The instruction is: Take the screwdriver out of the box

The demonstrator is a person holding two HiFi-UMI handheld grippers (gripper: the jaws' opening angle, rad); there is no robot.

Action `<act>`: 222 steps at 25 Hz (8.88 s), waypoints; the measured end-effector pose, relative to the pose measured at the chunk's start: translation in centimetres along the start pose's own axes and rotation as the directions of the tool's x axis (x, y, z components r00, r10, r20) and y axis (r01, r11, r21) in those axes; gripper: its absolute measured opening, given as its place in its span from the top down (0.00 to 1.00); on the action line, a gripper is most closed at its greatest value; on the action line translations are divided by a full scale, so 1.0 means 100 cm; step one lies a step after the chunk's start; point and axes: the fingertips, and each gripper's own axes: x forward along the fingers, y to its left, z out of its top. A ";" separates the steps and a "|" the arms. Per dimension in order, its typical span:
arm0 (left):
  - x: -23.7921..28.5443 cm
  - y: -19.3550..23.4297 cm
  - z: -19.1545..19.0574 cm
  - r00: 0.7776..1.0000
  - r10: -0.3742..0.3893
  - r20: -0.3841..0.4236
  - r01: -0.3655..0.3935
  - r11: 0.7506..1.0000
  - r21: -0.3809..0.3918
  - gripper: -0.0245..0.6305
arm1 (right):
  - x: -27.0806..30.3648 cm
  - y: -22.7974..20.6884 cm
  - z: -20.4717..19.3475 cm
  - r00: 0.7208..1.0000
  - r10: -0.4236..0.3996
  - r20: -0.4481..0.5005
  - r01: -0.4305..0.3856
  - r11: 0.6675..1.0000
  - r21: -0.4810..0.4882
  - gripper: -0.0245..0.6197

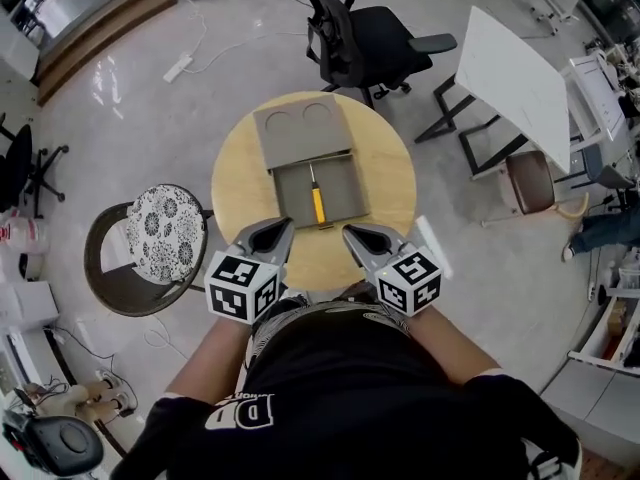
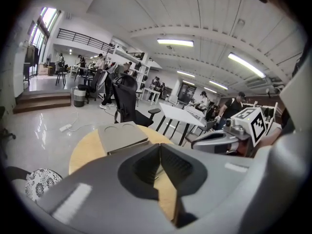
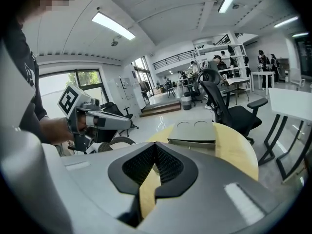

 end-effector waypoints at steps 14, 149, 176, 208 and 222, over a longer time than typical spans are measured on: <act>0.043 -0.006 -0.003 0.995 0.089 -0.052 -0.090 0.996 -0.019 0.87 | 0.004 -0.039 0.000 0.995 0.097 -0.033 -0.097 0.995 -0.001 0.96; 0.016 0.004 0.036 0.988 0.107 0.114 -0.091 0.987 -0.133 0.76 | -0.008 -0.016 0.034 0.984 0.162 0.074 -0.157 0.985 -0.069 0.96; -0.024 -0.013 0.023 0.987 0.001 0.159 0.015 0.995 -0.103 0.75 | -0.008 0.005 0.038 0.989 0.100 0.108 -0.094 0.994 -0.058 0.96; -0.019 -0.016 0.031 0.986 0.002 0.167 0.012 0.997 -0.082 0.75 | -0.001 0.001 0.035 0.991 0.105 0.085 -0.100 0.993 -0.058 0.96; -0.020 -0.016 0.031 0.985 0.007 0.174 0.007 0.997 -0.081 0.75 | 0.000 0.002 0.033 0.991 0.107 0.082 -0.102 0.993 -0.062 0.96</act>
